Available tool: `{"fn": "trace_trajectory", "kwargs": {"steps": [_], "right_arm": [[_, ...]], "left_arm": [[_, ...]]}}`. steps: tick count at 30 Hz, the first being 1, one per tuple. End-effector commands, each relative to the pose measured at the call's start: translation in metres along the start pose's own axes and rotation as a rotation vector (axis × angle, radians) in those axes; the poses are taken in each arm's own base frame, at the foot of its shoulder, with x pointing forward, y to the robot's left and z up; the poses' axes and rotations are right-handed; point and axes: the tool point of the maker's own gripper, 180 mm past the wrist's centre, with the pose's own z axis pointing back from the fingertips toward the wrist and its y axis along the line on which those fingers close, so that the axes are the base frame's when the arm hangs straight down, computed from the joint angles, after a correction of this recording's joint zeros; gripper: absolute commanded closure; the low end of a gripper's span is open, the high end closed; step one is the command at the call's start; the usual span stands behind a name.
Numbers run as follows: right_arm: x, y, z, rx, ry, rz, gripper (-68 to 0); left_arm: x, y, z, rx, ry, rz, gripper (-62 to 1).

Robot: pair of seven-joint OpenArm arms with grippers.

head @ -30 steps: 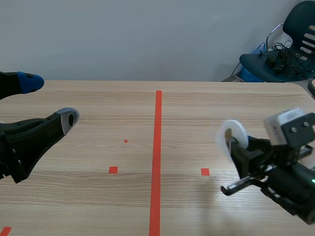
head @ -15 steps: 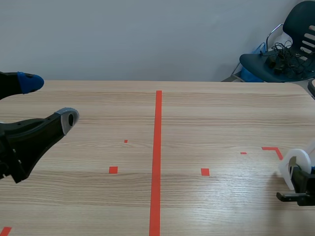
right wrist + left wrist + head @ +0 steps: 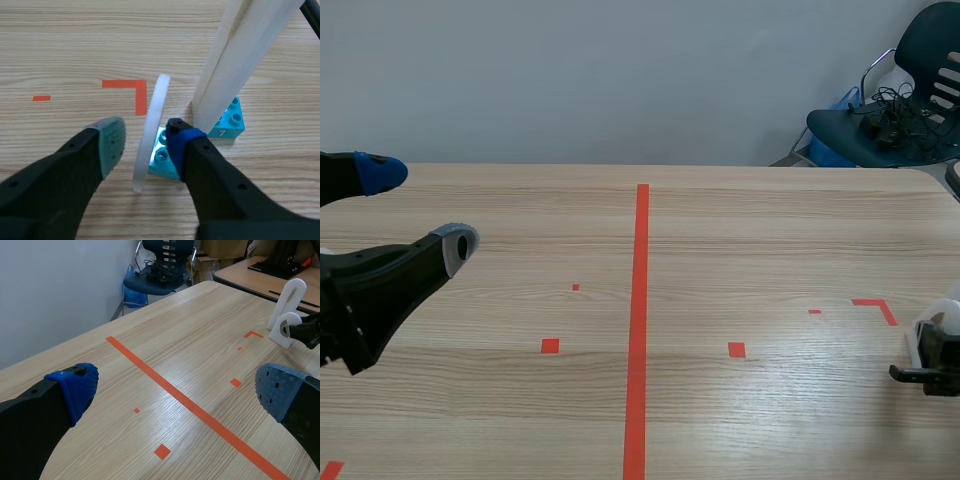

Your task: Do the leaf sorting experiment

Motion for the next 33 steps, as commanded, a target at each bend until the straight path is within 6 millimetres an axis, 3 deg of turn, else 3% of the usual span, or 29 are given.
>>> {"fn": "trace_trajectory", "kwargs": {"steps": [1,5,9,14,21,24,29,33], "right_arm": [[0.021,-0.007,-0.001,0.000,-0.066,0.025,-25.6],[0.040,-0.009,-0.003,0.008,-0.118,0.048,-29.3],[0.079,-0.004,-0.003,0.047,-0.203,0.068,-34.3],[0.132,0.016,0.002,0.130,-0.283,0.119,-40.2],[0.202,0.049,0.024,0.211,-0.332,0.212,-52.6],[0.208,0.072,0.035,0.275,-0.288,0.251,-55.9],[0.195,0.123,0.070,0.440,-0.249,0.202,-56.9],[0.185,0.146,0.096,0.508,-0.214,0.202,-60.9]], "left_arm": [[0.007,0.001,-0.001,0.001,-0.030,0.004,-62.3],[0.007,0.001,-0.001,0.001,-0.031,0.004,-62.3],[0.007,0.001,-0.001,0.001,-0.031,0.004,-62.3],[0.007,0.001,-0.001,0.001,-0.031,0.004,-62.3],[0.007,0.001,-0.001,0.001,-0.030,0.005,-62.3],[0.007,0.001,-0.001,0.001,-0.031,0.005,-62.3],[0.007,0.001,-0.001,0.001,-0.031,0.005,-62.3],[0.007,0.001,-0.001,0.001,-0.031,0.005,-62.3]]}}
